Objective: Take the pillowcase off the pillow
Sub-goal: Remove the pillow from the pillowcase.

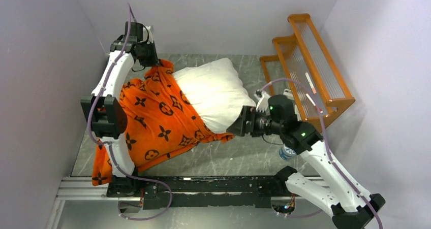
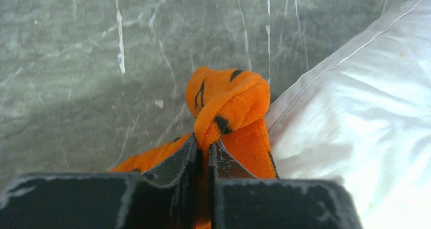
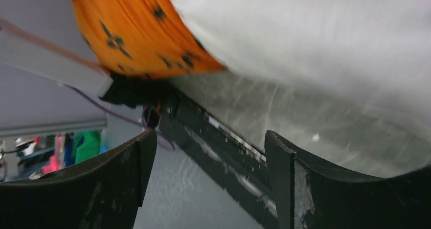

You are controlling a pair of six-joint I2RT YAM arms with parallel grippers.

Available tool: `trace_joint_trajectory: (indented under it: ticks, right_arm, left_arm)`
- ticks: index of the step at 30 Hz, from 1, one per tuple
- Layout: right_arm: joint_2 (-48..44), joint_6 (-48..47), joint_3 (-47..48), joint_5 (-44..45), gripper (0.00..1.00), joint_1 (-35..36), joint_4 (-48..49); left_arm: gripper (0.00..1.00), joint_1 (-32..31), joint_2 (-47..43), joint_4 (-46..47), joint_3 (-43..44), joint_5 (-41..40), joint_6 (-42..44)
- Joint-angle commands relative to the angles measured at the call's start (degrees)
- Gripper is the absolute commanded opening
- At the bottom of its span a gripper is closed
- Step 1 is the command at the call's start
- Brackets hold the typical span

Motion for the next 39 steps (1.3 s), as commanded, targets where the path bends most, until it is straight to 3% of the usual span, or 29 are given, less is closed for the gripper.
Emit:
trace_joint_trajectory:
  ticks: [1, 3, 6, 12, 15, 19, 25, 28, 33, 35, 39]
  right_arm:
    - [-2.7, 7.4, -9.5, -4.3, 0.81, 1.5, 0.4]
    - [-2.4, 9.3, -11.9, 0.1, 0.83, 1.5, -0.8]
    - [-1.3, 14.0, -14.5, 7.8, 0.87, 1.6, 0.9]
    - [-4.2, 23.3, -21.1, 17.7, 0.94, 1.4, 18.3]
    - [-4.3, 26.1, -25.1, 22.6, 1.00, 1.2, 26.3]
    - [-1.0, 27.6, -27.3, 19.0, 1.00, 0.9, 34.4]
    - [11.0, 29.1, -26.5, 21.7, 0.99, 0.8, 22.7]
    - [15.4, 29.9, -31.6, 21.4, 0.80, 0.5, 24.6]
    - [15.0, 33.8, -41.0, 14.8, 0.46, 0.5, 37.7]
    - [14.8, 35.5, -43.3, 15.4, 0.40, 0.5, 38.5]
    - [15.6, 35.9, -44.8, 16.9, 0.42, 0.5, 35.6]
  left_arm:
    - [0.33, 1.0, 4.3, 0.2, 8.9, -2.3, 1.6]
    - [0.64, 0.0, 2.6, -0.4, 7.3, -3.8, 2.7]
    - [0.96, -0.5, -4.6, 3.1, -0.8, -4.7, 2.4]
    - [0.97, -1.8, -20.0, 1.5, -10.2, -3.9, 3.2]
    - [0.97, -6.1, -27.4, 0.0, -15.6, -3.8, 3.4]
    - [0.97, -12.6, -35.5, 0.1, -23.9, -1.4, 2.0]
    - [0.94, -22.8, -42.8, 1.7, -34.2, -1.1, -2.4]
    - [0.94, -29.5, -43.3, 1.0, -35.1, -5.4, -5.3]
    - [0.96, -40.9, -44.6, 1.2, -35.6, -12.7, -10.6]
    - [0.97, -43.2, -44.5, 0.5, -36.8, -16.3, -12.2]
    - [0.96, -45.5, -43.9, 0.9, -37.7, -19.4, -14.6]
